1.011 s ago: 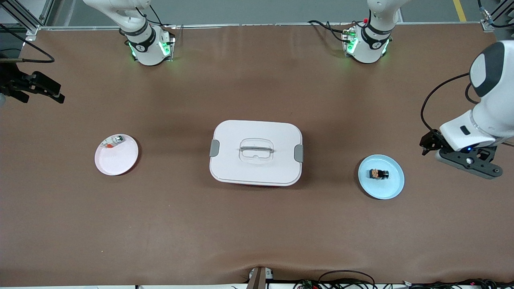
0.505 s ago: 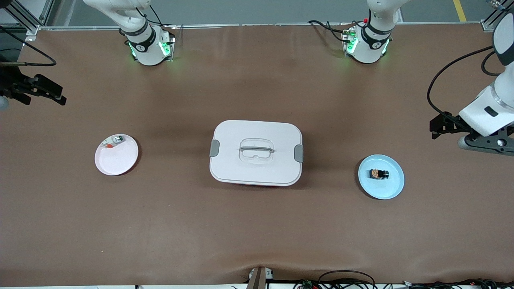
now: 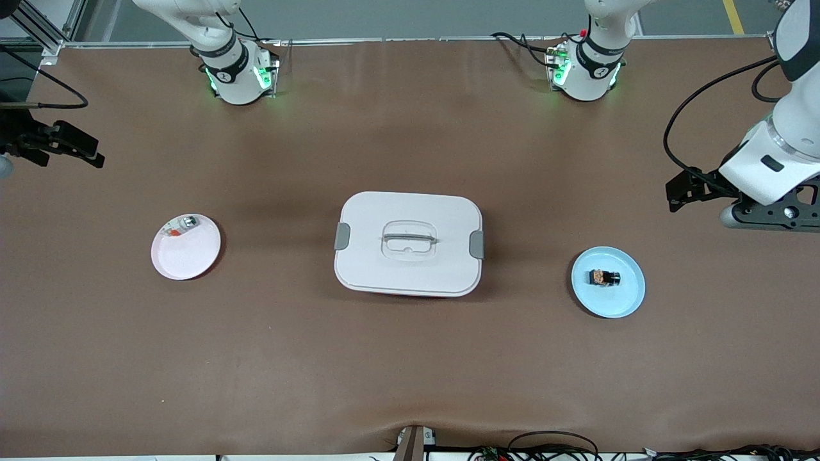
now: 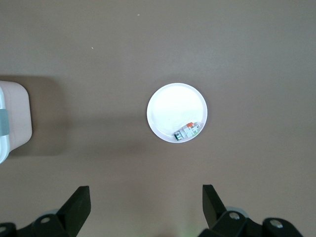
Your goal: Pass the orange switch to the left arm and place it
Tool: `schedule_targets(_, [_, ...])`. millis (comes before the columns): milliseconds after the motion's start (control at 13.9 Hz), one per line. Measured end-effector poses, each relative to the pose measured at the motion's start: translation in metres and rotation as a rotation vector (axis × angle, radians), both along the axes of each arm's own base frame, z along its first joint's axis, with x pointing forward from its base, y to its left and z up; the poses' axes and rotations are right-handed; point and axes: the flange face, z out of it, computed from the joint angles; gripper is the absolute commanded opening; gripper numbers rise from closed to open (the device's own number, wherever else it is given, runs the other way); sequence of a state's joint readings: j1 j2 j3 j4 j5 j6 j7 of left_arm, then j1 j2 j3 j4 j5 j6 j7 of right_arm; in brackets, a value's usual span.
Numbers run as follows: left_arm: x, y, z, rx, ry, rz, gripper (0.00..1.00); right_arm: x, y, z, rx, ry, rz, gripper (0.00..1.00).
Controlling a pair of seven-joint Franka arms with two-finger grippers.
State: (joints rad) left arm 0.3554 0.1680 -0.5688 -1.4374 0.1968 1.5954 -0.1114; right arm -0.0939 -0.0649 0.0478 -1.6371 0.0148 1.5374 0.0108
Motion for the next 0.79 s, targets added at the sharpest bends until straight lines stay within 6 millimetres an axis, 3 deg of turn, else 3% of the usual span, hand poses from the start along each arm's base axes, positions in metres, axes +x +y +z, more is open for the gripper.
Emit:
schedule_targets(217, [-0.007,0.009,0.013,0.035,-0.013,0.036,1.00,-0.014,0.001,-0.004,-0.006,-0.055,-0.002,1.00])
schedule_targets(433, [-0.023,0.007,0.027,0.026,0.009,0.051,1.00,-0.025,0.002,0.010,-0.010,-0.091,-0.002,1.00])
schedule_targets(794, [-0.043,0.023,0.031,-0.058,0.036,0.092,1.00,-0.026,0.003,0.013,-0.011,-0.101,0.003,1.00])
